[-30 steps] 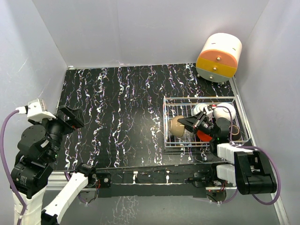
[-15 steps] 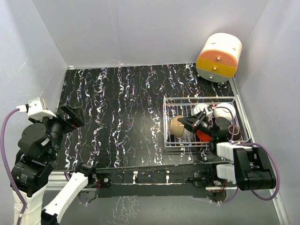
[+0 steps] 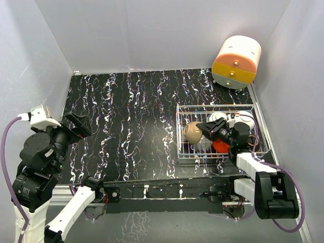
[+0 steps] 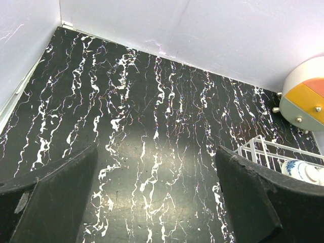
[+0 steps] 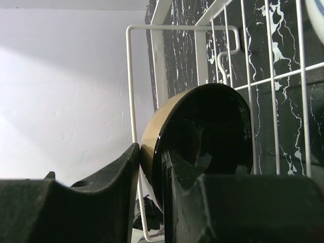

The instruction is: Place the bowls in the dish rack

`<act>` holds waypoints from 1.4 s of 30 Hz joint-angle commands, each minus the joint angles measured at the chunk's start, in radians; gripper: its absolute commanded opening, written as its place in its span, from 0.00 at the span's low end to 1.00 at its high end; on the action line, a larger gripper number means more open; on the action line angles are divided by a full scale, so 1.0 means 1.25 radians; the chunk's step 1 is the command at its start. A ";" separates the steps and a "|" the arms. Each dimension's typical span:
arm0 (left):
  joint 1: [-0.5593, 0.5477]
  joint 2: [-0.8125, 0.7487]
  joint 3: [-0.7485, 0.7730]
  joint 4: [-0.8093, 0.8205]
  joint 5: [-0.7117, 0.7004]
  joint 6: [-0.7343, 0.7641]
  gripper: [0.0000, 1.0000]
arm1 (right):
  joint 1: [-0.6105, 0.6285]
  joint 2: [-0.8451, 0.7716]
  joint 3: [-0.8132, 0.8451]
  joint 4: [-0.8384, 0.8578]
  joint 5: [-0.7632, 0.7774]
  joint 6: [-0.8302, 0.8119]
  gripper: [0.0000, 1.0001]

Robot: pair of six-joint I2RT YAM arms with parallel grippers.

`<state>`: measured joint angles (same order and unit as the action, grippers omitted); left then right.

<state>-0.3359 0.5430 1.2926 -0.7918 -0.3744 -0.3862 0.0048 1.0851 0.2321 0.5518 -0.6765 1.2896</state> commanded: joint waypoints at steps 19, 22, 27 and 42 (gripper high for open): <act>-0.003 0.004 -0.009 0.023 0.017 -0.004 0.97 | -0.026 -0.080 0.166 -0.509 0.192 -0.327 0.48; -0.003 0.004 -0.012 0.026 0.017 -0.005 0.97 | -0.026 -0.075 0.177 -0.529 0.198 -0.353 0.49; -0.003 0.002 -0.022 0.034 0.023 -0.009 0.97 | -0.026 -0.080 0.189 -0.558 0.222 -0.396 0.49; -0.003 0.005 -0.042 0.050 0.030 -0.015 0.97 | -0.026 -0.073 0.255 -0.654 0.278 -0.520 0.50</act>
<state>-0.3359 0.5423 1.2484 -0.7547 -0.3531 -0.4038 -0.0334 0.9901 0.4973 -0.1883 -0.3603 0.7284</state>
